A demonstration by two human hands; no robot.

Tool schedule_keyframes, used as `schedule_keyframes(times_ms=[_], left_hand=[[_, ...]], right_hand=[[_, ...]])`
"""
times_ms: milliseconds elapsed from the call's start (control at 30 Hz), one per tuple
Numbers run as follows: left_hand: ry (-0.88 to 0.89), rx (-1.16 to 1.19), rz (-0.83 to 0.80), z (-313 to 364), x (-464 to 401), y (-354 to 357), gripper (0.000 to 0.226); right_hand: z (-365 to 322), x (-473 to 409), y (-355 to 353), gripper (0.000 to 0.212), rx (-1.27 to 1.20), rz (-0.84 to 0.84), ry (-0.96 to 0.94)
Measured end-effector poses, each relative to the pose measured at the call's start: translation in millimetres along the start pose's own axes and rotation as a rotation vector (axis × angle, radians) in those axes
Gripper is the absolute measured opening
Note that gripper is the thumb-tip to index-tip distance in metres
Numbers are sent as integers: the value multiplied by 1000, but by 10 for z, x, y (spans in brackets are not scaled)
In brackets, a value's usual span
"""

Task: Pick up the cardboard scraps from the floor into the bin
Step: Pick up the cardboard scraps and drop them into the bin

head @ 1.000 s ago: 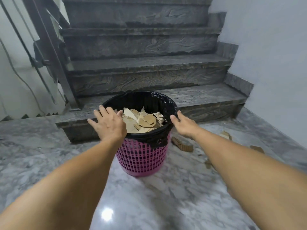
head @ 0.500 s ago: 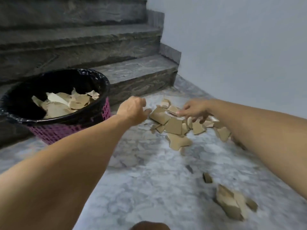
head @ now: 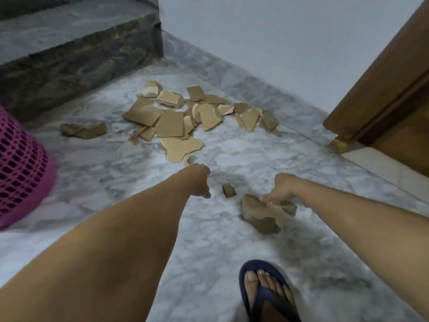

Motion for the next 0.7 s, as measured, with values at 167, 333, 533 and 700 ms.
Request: schedule_keyframes(times_ms=[167, 333, 533, 700], left_hand=[[174, -62, 13, 611, -285, 380, 65], [222, -154, 79, 809, -400, 522, 42], [219, -97, 82, 775, -481, 457, 21], [118, -90, 66, 596, -473, 405, 29]], right_hand=[[469, -218, 524, 131, -323, 60, 120], [405, -306, 726, 121, -302, 165, 91], [350, -372, 523, 64, -324, 312, -40], [294, -446, 372, 48, -344, 299, -110]])
Point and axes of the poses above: each hand's wrist, its own x-axis away from the middle knuckle, its own y-axis out of the palm, z = x × y, the point moved 10 cm from there along -x, towards the middle knuckle
